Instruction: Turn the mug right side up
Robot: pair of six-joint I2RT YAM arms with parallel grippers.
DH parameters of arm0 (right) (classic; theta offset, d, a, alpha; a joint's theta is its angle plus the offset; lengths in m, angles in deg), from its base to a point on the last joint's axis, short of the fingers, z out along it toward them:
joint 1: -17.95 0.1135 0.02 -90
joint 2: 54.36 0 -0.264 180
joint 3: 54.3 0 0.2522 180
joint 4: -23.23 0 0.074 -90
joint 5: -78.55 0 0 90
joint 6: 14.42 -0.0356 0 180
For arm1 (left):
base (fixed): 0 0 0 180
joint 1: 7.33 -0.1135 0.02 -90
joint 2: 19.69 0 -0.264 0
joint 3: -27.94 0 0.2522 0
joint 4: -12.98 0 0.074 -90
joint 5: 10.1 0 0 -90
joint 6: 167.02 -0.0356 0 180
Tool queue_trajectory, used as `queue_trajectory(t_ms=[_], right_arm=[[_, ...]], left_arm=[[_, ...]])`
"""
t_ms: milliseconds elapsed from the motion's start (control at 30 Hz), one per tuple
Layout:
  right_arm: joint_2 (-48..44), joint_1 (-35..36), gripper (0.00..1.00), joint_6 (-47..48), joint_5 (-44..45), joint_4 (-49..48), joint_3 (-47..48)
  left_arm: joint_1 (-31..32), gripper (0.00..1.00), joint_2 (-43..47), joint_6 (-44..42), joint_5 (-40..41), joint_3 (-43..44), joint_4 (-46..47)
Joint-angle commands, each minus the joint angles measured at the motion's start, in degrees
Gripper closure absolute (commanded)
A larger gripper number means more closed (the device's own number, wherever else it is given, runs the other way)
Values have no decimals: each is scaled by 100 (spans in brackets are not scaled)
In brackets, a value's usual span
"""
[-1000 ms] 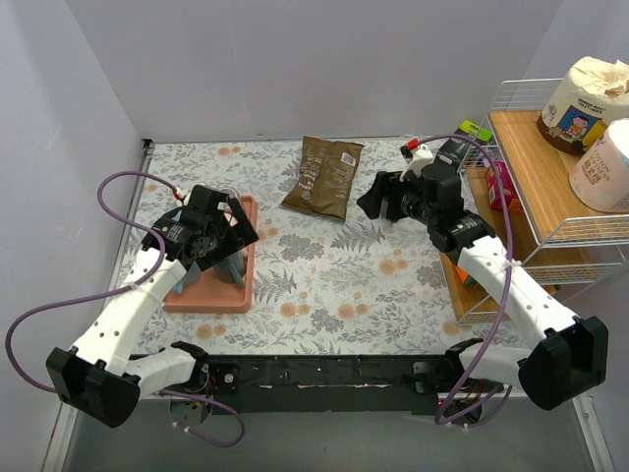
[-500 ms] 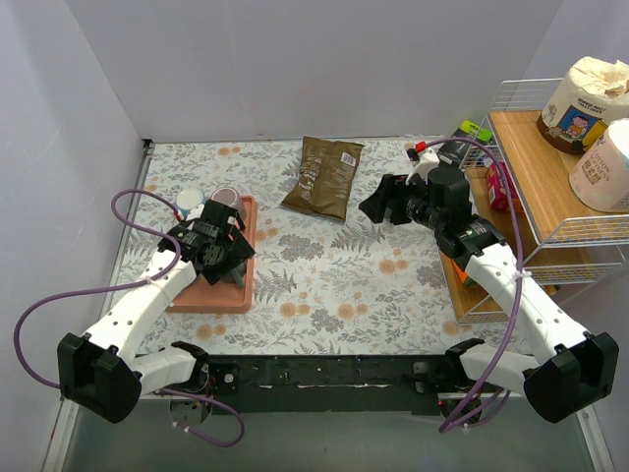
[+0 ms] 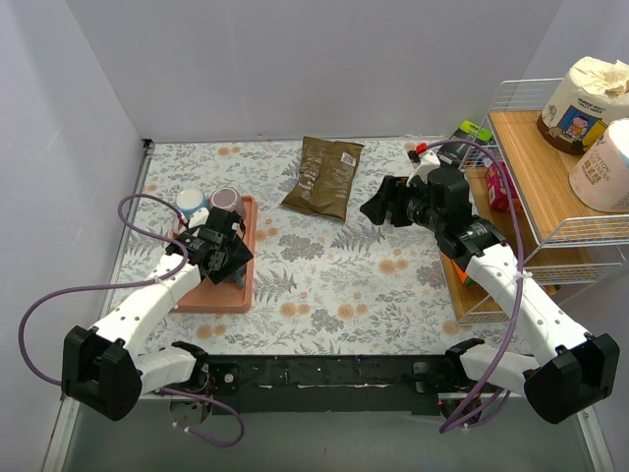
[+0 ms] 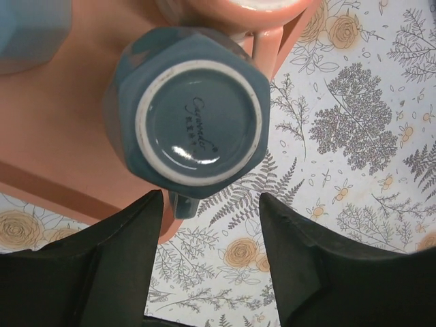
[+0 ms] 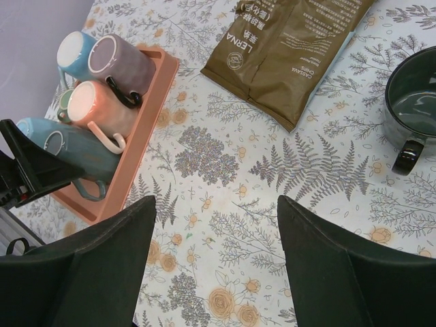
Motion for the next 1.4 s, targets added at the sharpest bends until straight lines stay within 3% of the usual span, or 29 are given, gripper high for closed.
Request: queue_trajectory(t_ms=[0,667,867,1100,1367], right_arm=[[-75,21,21,-66,36,-86,113],[-83,21,22,-154,177,-69,43],[-92,13,22,-198,142,-60,96],[-75,21,21,-347,-121,72,254],[-127,135,20,-1453,-1202,-569,44]], left_arm=[[14,44,-91,-167,311,-86,399],[14,70,-416,-334,408,-482,742],[14,100,-416,-290,504,-351,620],[23,100,-39,-211,645,438,-108],[23,100,577,281,505,1740,-892]])
